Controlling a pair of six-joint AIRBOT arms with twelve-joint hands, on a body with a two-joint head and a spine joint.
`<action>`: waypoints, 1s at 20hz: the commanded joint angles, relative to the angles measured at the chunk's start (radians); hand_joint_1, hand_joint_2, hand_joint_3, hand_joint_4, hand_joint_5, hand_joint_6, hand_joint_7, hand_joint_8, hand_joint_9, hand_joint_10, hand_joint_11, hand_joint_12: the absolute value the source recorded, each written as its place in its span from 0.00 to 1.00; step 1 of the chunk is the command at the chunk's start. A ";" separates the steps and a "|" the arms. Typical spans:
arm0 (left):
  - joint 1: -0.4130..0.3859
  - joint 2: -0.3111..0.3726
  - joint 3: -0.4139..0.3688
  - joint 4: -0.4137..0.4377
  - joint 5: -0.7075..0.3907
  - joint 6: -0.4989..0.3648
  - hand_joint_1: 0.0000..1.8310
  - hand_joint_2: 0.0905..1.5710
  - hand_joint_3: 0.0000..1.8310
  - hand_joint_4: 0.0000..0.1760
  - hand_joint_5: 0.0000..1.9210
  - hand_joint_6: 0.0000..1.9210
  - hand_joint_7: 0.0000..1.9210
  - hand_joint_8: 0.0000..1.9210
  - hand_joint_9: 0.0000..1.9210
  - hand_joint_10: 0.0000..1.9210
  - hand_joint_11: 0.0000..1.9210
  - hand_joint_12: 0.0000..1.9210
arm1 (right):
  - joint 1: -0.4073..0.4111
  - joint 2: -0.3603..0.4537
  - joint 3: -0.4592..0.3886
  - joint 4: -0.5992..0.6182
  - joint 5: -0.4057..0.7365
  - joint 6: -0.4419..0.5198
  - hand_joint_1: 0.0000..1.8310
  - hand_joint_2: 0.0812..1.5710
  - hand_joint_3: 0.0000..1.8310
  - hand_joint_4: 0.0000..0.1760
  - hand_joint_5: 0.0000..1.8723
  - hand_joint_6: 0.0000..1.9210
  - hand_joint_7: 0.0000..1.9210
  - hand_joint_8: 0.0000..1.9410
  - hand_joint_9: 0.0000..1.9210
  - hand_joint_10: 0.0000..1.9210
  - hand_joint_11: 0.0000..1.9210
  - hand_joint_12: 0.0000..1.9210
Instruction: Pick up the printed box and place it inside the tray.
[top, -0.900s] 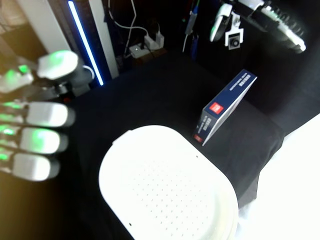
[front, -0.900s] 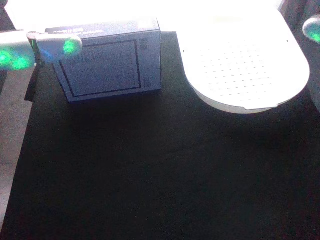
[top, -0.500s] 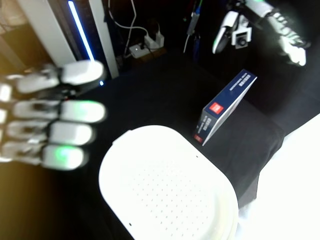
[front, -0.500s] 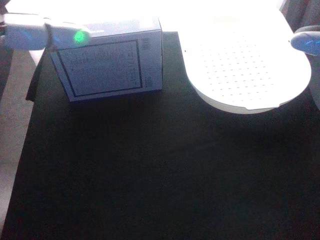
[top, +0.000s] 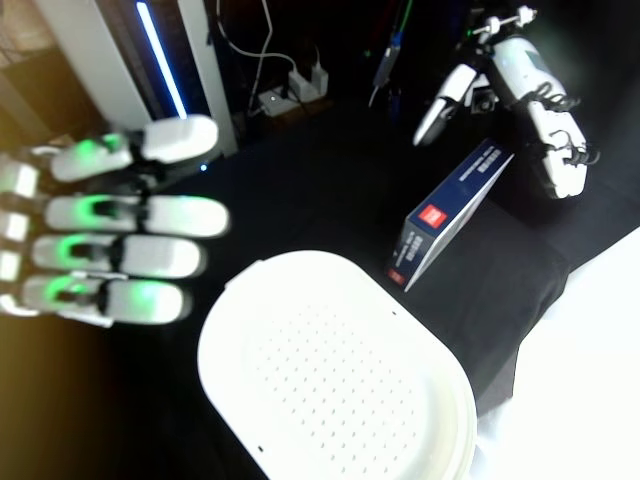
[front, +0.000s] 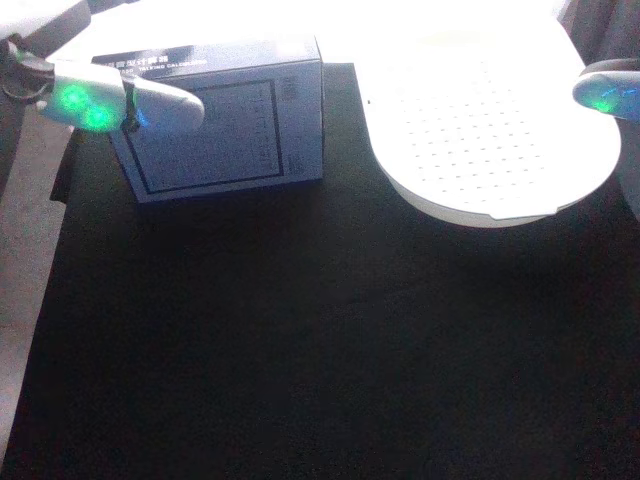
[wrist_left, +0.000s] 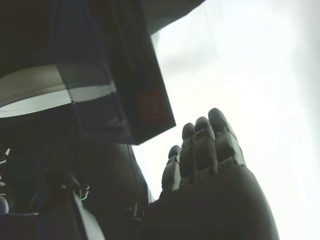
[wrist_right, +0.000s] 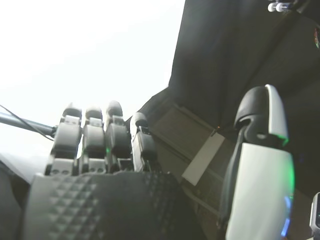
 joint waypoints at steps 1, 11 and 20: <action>-0.006 0.000 0.009 -0.022 -0.110 -0.006 0.29 0.43 0.00 0.87 0.00 0.00 0.09 0.00 0.09 0.00 0.00 0.24 | 0.014 0.003 0.000 0.026 0.114 0.004 0.41 0.44 0.02 0.64 0.00 0.00 0.09 0.01 0.04 0.01 0.00 0.00; 0.034 -0.052 0.051 -0.070 -0.084 -0.006 0.39 0.44 0.00 0.25 0.07 0.00 0.16 0.00 0.16 0.00 0.03 0.32 | 0.014 -0.001 -0.001 0.027 0.114 0.004 0.43 0.45 0.02 0.62 0.01 0.00 0.09 0.00 0.04 0.01 0.00 0.00; 0.120 -0.070 0.054 -0.135 -0.219 -0.087 0.69 0.69 0.00 0.00 0.53 0.35 0.53 0.61 0.49 0.65 0.36 0.94 | 0.014 -0.003 0.000 0.030 0.114 0.004 0.42 0.44 0.01 0.55 0.04 0.01 0.13 0.01 0.06 0.02 0.01 0.01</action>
